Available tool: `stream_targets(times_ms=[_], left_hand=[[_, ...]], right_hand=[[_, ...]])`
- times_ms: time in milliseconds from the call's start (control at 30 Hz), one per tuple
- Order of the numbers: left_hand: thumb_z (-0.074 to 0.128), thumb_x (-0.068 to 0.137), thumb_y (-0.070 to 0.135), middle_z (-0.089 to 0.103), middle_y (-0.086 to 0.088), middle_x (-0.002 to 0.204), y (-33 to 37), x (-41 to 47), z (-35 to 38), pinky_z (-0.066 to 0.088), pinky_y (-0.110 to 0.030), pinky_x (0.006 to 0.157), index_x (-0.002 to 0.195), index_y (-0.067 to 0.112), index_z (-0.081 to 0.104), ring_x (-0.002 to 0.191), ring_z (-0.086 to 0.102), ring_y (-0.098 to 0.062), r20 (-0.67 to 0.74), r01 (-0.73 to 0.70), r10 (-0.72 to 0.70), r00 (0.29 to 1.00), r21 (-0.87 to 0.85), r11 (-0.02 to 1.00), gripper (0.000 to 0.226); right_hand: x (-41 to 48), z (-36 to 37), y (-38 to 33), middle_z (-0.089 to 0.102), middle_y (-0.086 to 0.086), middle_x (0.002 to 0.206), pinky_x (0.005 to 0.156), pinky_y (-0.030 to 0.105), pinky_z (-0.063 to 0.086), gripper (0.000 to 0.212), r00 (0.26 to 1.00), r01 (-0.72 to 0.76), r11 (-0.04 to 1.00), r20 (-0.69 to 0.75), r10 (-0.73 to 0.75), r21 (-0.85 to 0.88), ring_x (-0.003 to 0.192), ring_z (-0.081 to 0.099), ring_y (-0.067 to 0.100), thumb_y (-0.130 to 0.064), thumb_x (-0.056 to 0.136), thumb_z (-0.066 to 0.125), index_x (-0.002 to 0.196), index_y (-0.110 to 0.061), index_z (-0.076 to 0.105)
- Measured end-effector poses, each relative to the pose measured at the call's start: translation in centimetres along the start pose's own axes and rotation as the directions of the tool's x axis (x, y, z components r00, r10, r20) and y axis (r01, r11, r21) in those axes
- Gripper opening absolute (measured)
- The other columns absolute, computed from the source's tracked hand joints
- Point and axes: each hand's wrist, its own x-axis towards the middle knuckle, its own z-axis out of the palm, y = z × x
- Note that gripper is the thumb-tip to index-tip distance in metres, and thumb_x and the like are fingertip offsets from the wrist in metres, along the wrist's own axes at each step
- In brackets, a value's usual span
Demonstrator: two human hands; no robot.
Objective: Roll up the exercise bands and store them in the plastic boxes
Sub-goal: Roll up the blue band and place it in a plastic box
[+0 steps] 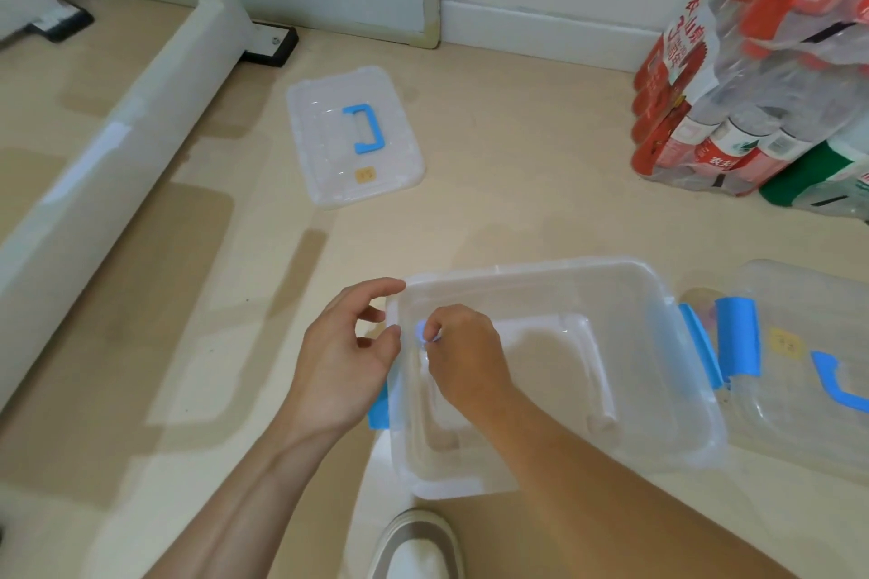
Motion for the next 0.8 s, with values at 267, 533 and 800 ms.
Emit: stream_targets(times_ms=[267,533,800], left_hand=[[0.058,0.082,-0.001,0.057,0.025,0.102,0.1,-0.2,0.0,0.046,-0.006,0.07,0.107,0.038,0.062,0.092,0.056,-0.001,0.007,0.014,-0.014,1.0,-0.008,1.0,0.046],[0.059,0.082,-0.001,0.061,0.018,0.104,0.1,-0.1,-0.2,0.049,-0.011,0.071,0.105,0.036,0.064,0.092,0.056,0.001,0.02,0.032,-0.031,0.999,-0.059,0.998,0.044],[0.056,0.081,-0.004,0.058,0.023,0.101,0.1,0.2,0.2,0.05,-0.017,0.072,0.099,0.036,0.065,0.09,0.054,0.002,-0.01,0.008,-0.009,1.0,-0.033,0.999,0.045]], right_hand=[[0.2,0.5,0.2,0.067,0.009,0.085,0.073,0.029,0.05,0.024,0.988,-0.142,0.976,0.076,0.131,0.164,0.085,0.063,0.025,0.0,0.08,0.047,0.072,-0.004,0.069],[-0.3,-2.9,-0.8,0.062,0.004,0.089,0.075,0.035,0.055,0.025,0.857,-0.502,0.469,0.348,0.379,0.726,0.08,0.059,0.024,0.002,0.084,0.053,0.099,-0.014,0.064],[-0.8,-3.7,-0.7,0.063,0.003,0.094,0.078,0.036,0.054,0.016,0.88,-0.468,0.577,0.296,0.37,0.669,0.079,0.058,0.018,-0.009,0.082,0.064,0.095,-0.019,0.064]])
